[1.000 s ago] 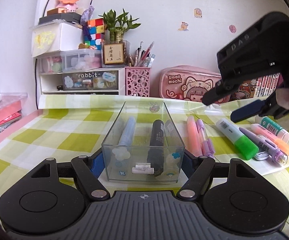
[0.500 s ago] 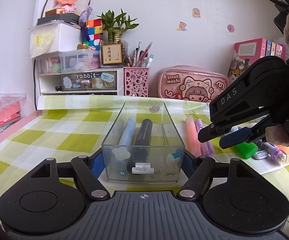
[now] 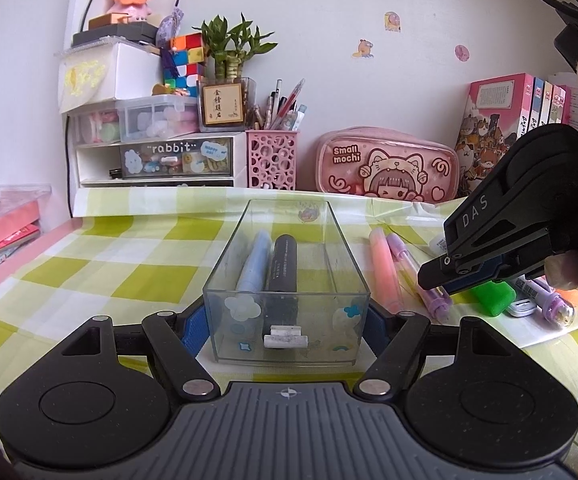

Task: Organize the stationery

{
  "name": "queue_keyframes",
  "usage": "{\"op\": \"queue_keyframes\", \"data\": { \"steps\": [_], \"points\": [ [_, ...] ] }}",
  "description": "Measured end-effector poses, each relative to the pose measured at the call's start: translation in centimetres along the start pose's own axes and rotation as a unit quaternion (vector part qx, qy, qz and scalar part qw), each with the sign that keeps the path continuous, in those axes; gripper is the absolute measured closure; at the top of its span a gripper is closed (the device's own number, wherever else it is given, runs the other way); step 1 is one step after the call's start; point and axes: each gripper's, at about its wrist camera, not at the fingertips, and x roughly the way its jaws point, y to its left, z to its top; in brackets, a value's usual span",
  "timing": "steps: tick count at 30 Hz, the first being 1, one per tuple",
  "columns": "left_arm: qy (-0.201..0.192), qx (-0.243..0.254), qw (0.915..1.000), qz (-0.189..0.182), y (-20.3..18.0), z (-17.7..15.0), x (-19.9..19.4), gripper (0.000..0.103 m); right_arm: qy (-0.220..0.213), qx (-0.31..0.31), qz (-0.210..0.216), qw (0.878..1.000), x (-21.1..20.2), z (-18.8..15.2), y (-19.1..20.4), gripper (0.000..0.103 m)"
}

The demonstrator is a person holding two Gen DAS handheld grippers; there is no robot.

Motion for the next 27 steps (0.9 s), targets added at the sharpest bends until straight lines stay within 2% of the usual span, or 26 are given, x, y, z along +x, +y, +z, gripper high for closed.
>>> {"op": "queue_keyframes", "data": {
  "steps": [11,27],
  "points": [
    [0.003,-0.01,0.9999,-0.011,0.4,0.1,0.0,0.03,0.006,-0.009,-0.016,1.0,0.7,0.0,0.8,0.083],
    [0.006,-0.008,0.9999,-0.011,0.4,0.1,0.0,0.03,0.002,-0.005,-0.009,1.0,1.1,0.3,0.7,0.084]
  ]
}}
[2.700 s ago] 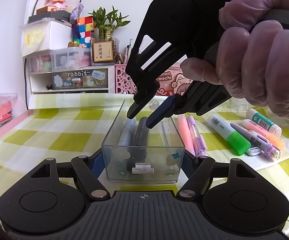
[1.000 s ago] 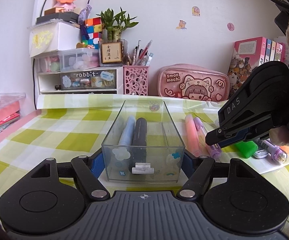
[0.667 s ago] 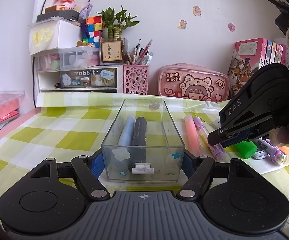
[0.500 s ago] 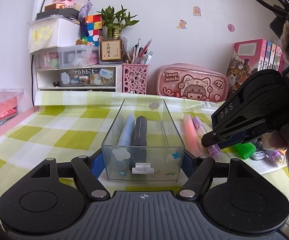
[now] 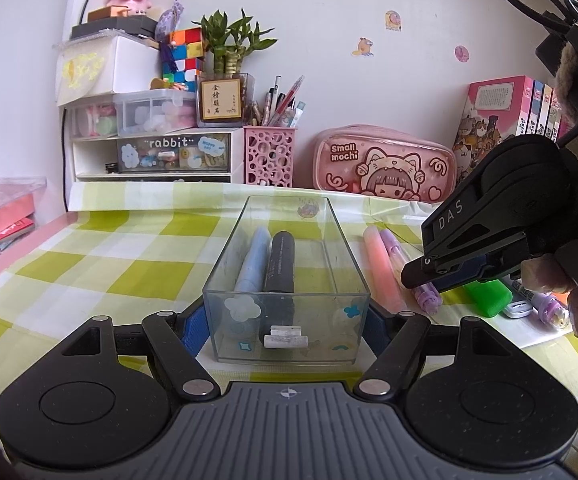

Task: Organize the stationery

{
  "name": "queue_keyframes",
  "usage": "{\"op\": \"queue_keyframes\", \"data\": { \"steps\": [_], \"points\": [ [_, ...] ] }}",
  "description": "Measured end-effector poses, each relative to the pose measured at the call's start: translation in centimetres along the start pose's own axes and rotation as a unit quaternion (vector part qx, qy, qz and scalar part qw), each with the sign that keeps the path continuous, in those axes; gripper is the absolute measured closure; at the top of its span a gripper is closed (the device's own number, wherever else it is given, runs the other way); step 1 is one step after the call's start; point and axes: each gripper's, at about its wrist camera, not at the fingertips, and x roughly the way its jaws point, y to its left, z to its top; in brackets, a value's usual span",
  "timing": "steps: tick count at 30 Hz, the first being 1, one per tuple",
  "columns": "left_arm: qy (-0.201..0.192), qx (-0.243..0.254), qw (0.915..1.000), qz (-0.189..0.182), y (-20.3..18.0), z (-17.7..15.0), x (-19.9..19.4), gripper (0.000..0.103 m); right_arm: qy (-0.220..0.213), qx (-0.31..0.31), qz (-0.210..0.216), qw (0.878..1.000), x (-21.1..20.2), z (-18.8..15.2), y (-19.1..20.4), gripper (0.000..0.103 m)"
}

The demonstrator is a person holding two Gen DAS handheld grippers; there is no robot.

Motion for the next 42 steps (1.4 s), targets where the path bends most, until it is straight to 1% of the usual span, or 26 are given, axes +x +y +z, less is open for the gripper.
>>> {"op": "queue_keyframes", "data": {
  "steps": [2,5,7,13,20,33,42],
  "points": [
    [0.0,0.0,1.0,0.0,0.0,0.0,0.0,0.03,0.005,0.013,0.006,1.0,-0.1,0.1,-0.3,0.084],
    [0.001,-0.001,1.0,-0.002,0.0,0.0,0.0,0.03,0.017,0.048,0.039,0.998,-0.3,0.2,-1.0,0.084],
    [0.001,0.0,1.0,-0.002,0.0,0.0,0.0,0.03,0.021,0.061,0.05,0.997,-0.5,0.2,-1.3,0.084],
    [0.001,-0.001,1.0,-0.002,0.1,0.0,0.0,0.03,0.011,0.076,0.063,0.995,-1.4,0.4,-1.6,0.084],
    [0.0,-0.001,1.0,-0.004,0.1,0.0,0.0,0.03,0.011,0.092,0.077,0.993,-1.7,0.2,-2.3,0.084],
    [-0.002,0.0,1.0,-0.009,0.2,0.1,0.0,0.03,0.018,0.132,0.123,0.983,-2.1,-0.1,-3.2,0.084],
    [-0.002,0.0,1.0,-0.009,0.2,0.1,0.0,0.03,0.01,0.146,0.131,0.98,-2.8,0.1,-3.6,0.084]
  ]
}}
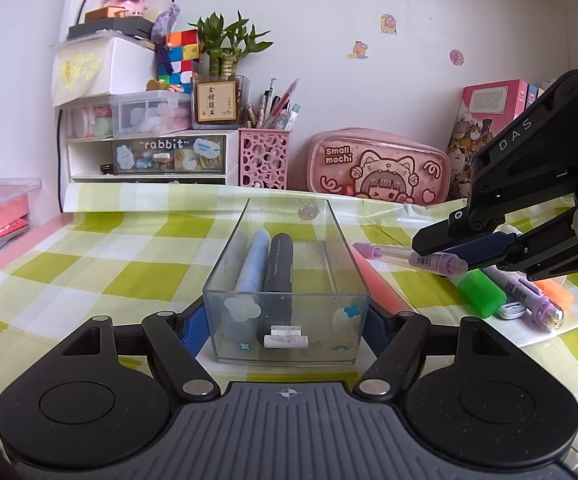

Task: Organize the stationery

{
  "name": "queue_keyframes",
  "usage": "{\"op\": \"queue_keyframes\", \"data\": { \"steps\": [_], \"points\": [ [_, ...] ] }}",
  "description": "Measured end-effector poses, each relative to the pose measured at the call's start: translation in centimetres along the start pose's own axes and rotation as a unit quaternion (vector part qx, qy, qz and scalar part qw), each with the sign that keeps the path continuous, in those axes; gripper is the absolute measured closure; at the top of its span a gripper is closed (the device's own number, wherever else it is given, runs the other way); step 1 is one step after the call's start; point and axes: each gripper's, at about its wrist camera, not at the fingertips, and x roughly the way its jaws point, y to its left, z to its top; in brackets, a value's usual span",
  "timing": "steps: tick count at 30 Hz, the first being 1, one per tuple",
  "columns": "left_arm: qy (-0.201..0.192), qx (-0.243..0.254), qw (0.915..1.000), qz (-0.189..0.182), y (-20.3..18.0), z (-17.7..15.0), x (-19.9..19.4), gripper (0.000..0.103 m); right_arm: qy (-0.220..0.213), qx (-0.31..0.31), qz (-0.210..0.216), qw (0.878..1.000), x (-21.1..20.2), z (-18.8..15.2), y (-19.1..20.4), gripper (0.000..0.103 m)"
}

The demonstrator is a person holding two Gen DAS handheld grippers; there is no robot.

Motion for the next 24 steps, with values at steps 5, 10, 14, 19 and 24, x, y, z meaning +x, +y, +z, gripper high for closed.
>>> {"op": "queue_keyframes", "data": {
  "steps": [5,10,14,19,24],
  "points": [
    [0.0,0.0,1.0,0.0,0.0,0.0,0.0,0.03,-0.006,0.003,0.005,1.0,-0.5,0.1,0.0,0.084],
    [0.0,0.0,1.0,0.0,0.0,0.0,0.0,0.03,-0.017,0.01,0.017,1.0,-1.4,0.5,0.2,0.085],
    [0.001,0.001,1.0,0.0,-0.1,0.0,0.1,0.03,-0.028,0.011,0.032,0.999,-2.4,0.7,0.6,0.093],
    [0.001,0.002,1.0,0.001,-0.2,0.0,0.1,0.03,-0.031,0.002,0.045,0.998,-3.0,1.1,1.6,0.096],
    [0.001,0.002,1.0,0.0,-0.3,0.0,0.1,0.03,-0.007,-0.034,0.015,0.999,-1.7,1.3,2.3,0.093]
  ]
}}
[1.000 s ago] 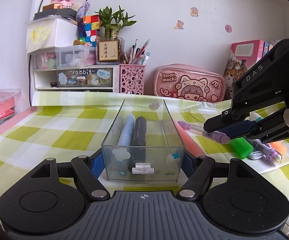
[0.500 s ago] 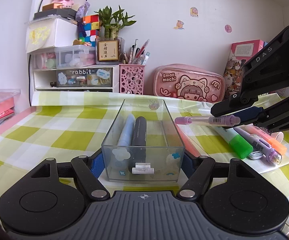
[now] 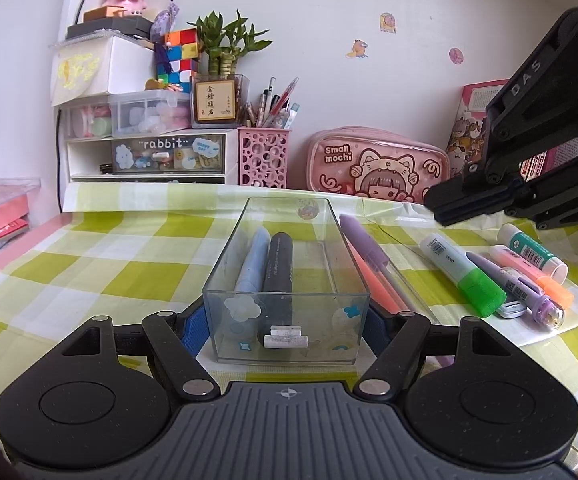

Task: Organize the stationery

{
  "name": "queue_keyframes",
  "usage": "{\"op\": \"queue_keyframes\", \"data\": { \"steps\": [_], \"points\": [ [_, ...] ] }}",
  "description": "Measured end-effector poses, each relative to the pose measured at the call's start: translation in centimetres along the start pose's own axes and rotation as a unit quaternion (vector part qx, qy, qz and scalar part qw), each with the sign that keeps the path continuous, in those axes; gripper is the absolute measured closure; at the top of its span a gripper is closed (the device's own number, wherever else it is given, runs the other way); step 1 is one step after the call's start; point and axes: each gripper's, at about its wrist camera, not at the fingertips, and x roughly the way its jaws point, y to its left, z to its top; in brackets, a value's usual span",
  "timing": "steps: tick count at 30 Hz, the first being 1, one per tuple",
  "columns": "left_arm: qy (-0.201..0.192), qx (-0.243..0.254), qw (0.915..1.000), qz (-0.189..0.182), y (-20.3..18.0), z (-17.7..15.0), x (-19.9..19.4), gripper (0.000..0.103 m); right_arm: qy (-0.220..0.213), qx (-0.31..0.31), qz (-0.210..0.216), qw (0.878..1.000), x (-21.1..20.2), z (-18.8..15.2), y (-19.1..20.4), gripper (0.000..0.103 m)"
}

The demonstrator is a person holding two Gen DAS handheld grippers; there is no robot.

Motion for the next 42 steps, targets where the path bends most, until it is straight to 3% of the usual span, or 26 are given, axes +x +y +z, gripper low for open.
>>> {"op": "queue_keyframes", "data": {
  "steps": [4,8,13,19,25,33,36,38,42],
  "points": [
    [0.0,0.0,1.0,0.0,0.0,0.0,0.0,0.03,0.037,-0.012,-0.015,0.999,2.2,-0.9,-0.4,0.075],
    [0.0,-0.001,1.0,-0.001,0.0,0.0,0.0,0.03,0.038,-0.023,-0.057,0.997,3.3,-1.3,-0.9,0.075],
    [0.0,-0.001,1.0,-0.001,0.0,0.0,0.0,0.03,0.038,-0.032,-0.073,0.996,3.6,-1.5,-1.2,0.075],
    [0.0,-0.002,1.0,-0.002,0.0,0.0,0.0,0.03,0.035,-0.063,-0.103,0.992,3.9,-1.9,-0.7,0.08],
    [-0.001,-0.004,1.0,-0.004,0.0,0.0,-0.1,0.03,0.029,-0.092,-0.109,0.989,4.0,-2.2,0.6,0.097],
    [0.0,-0.004,1.0,-0.003,0.1,0.0,-0.1,0.03,0.018,-0.067,-0.091,0.993,3.3,-1.7,0.4,0.097],
    [0.0,-0.004,1.0,-0.003,0.1,0.0,-0.1,0.03,0.019,-0.056,-0.088,0.994,3.3,-1.6,0.0,0.092],
    [0.0,-0.004,1.0,-0.003,0.1,0.0,-0.1,0.03,0.023,-0.051,-0.086,0.995,3.5,-1.7,-0.2,0.078],
    [-0.001,-0.004,1.0,-0.003,0.1,0.0,-0.1,0.03,0.033,-0.062,-0.091,0.993,4.3,-2.3,-0.2,0.076]
  ]
}}
